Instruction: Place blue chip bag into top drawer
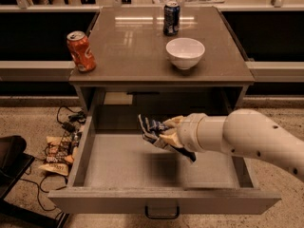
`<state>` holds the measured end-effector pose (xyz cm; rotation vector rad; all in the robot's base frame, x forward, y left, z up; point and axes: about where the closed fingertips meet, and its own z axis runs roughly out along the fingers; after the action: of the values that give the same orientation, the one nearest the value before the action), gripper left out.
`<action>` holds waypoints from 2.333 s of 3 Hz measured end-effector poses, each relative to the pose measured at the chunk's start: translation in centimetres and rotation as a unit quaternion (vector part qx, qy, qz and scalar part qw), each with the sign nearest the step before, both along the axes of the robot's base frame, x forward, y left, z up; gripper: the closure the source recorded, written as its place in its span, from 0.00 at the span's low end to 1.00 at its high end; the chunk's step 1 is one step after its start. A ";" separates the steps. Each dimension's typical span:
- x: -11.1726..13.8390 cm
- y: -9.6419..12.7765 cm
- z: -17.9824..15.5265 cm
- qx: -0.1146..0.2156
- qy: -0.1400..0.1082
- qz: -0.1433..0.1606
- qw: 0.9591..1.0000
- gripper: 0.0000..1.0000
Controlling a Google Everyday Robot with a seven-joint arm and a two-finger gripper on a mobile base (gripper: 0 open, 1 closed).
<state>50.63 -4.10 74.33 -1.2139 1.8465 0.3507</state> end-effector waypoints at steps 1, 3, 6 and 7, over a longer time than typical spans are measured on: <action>-0.2 0.1 -0.5 -0.001 0.002 0.000 1.000 1.00; -0.3 0.4 -0.4 -0.002 0.002 0.003 1.000 0.50; -0.4 0.8 -0.4 -0.003 0.001 0.007 1.000 0.00; -0.6 0.3 0.3 -0.017 0.004 0.014 1.000 0.00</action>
Offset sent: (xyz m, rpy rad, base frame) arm -0.0024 0.0008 -0.0051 -0.0025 0.0046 0.0000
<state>50.04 -3.76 74.67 -1.2644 1.8507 0.3407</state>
